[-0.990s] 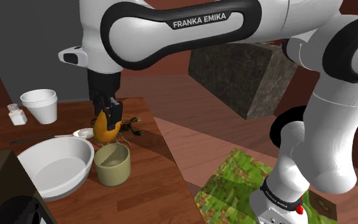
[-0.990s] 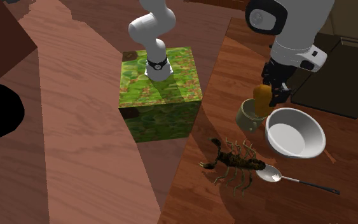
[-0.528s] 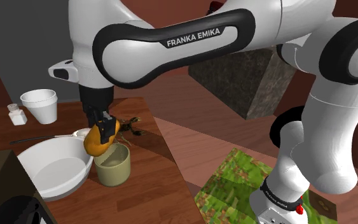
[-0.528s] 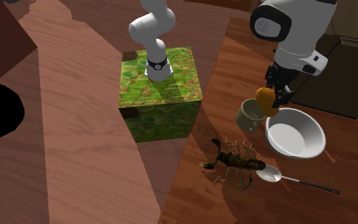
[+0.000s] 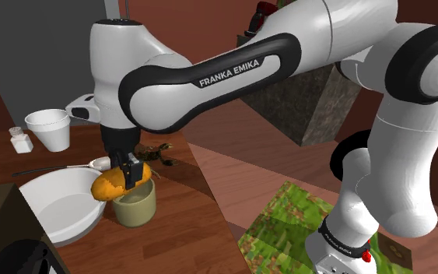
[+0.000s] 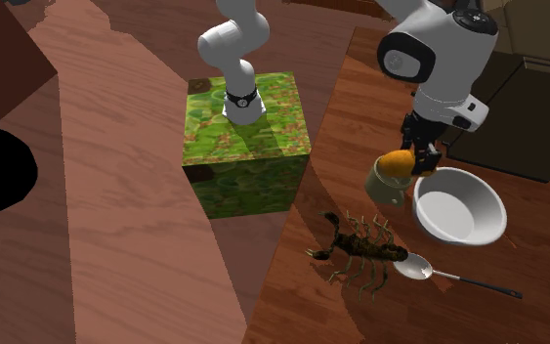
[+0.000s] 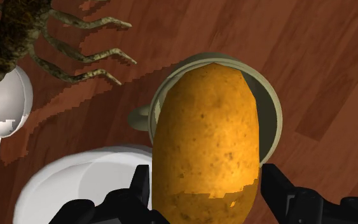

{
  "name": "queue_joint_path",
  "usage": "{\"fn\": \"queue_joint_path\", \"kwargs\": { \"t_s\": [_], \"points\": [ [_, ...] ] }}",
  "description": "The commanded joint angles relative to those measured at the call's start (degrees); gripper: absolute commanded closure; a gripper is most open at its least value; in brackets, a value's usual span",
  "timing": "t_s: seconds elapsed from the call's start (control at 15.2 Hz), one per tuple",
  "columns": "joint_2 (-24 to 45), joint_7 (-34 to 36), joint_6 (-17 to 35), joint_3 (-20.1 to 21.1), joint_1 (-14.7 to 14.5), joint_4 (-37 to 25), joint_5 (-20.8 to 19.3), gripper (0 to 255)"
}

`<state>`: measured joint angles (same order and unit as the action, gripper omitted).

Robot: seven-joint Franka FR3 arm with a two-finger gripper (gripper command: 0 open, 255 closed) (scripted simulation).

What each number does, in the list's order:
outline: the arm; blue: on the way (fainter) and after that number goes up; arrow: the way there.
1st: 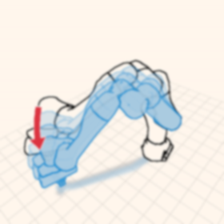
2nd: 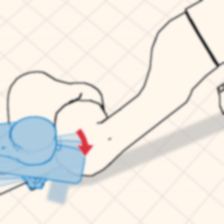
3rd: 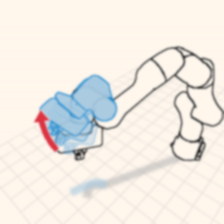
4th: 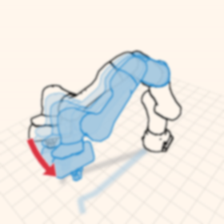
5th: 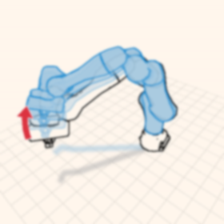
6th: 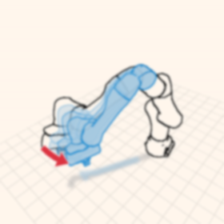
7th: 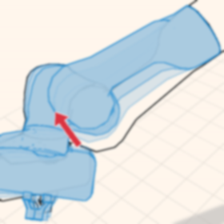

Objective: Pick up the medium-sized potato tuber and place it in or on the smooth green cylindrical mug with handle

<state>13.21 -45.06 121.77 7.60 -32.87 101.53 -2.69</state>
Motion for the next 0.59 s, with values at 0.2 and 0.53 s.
{"fn": "queue_joint_path", "kwargs": {
  "t_s": [0.2,0.53],
  "points": [
    [0.37,-0.12,1.21,-0.06,0.1,0.86,-0.03,255],
    [0.5,-0.18,1.14,-0.07,0.13,0.66,-0.04,0]
  ]
}}
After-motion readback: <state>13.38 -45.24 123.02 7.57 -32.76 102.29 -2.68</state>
